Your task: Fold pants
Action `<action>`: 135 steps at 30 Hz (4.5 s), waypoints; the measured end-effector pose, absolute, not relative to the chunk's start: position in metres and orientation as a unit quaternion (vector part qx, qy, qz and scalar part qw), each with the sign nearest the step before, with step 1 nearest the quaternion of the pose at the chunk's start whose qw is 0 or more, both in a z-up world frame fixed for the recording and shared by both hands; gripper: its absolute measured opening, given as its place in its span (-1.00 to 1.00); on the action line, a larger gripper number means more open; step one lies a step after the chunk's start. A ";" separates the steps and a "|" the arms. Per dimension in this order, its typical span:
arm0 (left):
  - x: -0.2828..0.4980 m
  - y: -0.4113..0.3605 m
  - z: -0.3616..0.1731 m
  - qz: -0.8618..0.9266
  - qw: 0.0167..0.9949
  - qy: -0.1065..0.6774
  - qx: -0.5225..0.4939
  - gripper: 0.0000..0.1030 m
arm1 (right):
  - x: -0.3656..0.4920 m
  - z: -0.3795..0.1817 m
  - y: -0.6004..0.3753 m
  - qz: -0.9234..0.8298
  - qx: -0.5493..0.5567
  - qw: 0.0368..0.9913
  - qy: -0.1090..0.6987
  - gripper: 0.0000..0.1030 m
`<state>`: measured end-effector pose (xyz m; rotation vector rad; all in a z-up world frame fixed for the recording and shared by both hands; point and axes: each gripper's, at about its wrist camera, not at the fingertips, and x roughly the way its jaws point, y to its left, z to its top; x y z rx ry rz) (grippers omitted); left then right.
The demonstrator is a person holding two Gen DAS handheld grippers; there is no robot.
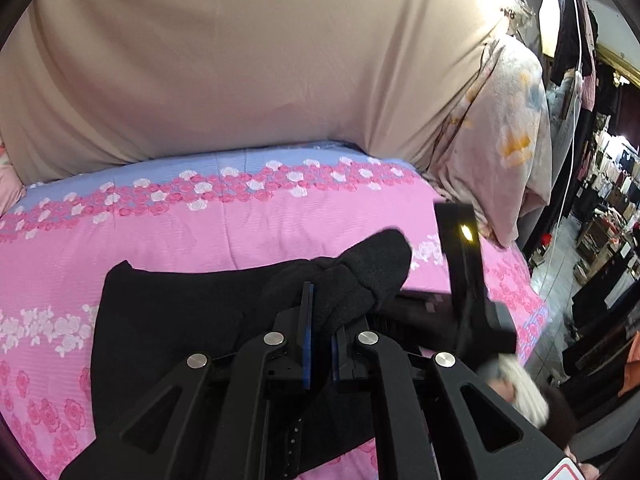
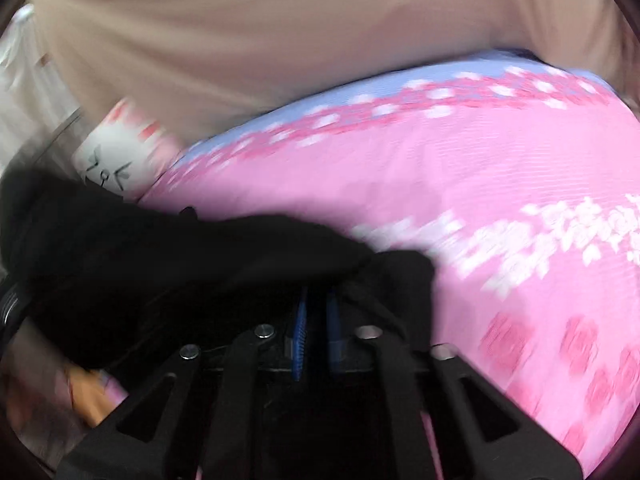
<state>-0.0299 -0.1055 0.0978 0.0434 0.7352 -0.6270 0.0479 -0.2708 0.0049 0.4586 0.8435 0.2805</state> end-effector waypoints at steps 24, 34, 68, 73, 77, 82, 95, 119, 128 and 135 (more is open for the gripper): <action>-0.081 -0.024 0.081 -0.255 0.897 0.360 0.009 0.13 | -0.060 0.019 -0.246 0.125 0.182 0.898 0.382 -0.51; -0.054 0.023 0.055 -0.175 0.901 0.396 -0.020 0.13 | -0.081 0.021 -0.255 0.063 0.130 0.905 0.399 -0.70; -0.048 0.059 0.033 -0.235 0.873 0.409 -0.127 0.47 | -0.081 0.047 -0.257 0.048 0.163 0.912 0.373 0.63; -0.029 0.094 0.006 -0.260 0.818 0.455 -0.239 0.50 | -0.096 0.012 -0.288 0.095 0.293 0.858 0.411 0.72; -0.027 0.090 -0.006 -0.276 0.795 0.472 -0.261 0.50 | -0.093 -0.008 -0.290 0.148 0.359 0.820 0.422 0.72; -0.019 0.078 -0.010 -0.264 0.796 0.480 -0.258 0.52 | -0.082 -0.011 -0.283 0.167 0.384 0.809 0.412 0.87; 0.009 0.039 -0.011 -0.231 0.808 0.501 -0.208 0.70 | -0.038 -0.014 -0.248 0.112 0.321 0.847 0.408 0.90; -0.053 0.068 -0.010 -0.220 0.793 0.529 -0.206 0.52 | -0.120 -0.014 -0.249 0.111 0.301 0.848 0.422 0.50; -0.058 0.057 0.001 -0.260 0.805 0.491 -0.208 -0.25 | -0.120 0.004 -0.225 0.109 0.257 0.878 0.390 -0.12; -0.096 0.046 0.083 -0.283 0.858 0.409 -0.130 -0.34 | -0.152 0.088 -0.213 0.121 0.196 0.923 0.308 -0.18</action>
